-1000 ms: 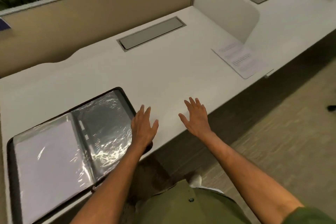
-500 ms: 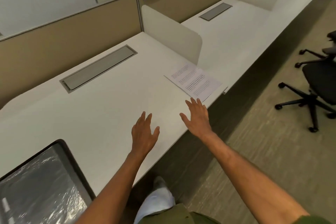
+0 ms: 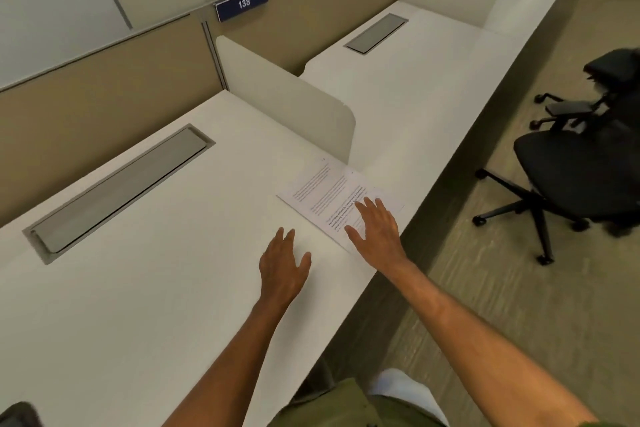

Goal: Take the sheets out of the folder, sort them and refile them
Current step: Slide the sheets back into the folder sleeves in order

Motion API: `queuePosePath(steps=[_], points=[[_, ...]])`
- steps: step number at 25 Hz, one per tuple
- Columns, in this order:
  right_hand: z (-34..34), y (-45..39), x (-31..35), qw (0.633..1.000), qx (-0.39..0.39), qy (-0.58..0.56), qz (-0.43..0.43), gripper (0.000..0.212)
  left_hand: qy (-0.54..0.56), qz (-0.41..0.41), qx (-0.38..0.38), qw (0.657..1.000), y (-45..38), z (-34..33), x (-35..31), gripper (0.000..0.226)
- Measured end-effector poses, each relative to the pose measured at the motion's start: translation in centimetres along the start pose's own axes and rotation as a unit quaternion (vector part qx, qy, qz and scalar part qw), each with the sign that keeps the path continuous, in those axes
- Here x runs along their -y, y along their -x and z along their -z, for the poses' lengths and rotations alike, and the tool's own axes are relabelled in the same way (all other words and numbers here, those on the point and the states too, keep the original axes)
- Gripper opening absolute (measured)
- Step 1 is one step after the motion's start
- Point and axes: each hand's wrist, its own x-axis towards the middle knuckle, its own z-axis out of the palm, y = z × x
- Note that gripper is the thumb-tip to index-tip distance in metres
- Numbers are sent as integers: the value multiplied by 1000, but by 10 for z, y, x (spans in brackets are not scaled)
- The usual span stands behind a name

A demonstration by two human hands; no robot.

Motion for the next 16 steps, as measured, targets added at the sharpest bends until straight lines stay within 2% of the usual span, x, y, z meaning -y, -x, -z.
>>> queuePosePath(steps=[10,16], points=[[-1,-86,-39,995,85,21,-54,84,22,85,37,995,-56,-24,-28,68],[-10,-109,-51,988,143,40,-51,98,131,183,6,974,-69,-25,-55,64]])
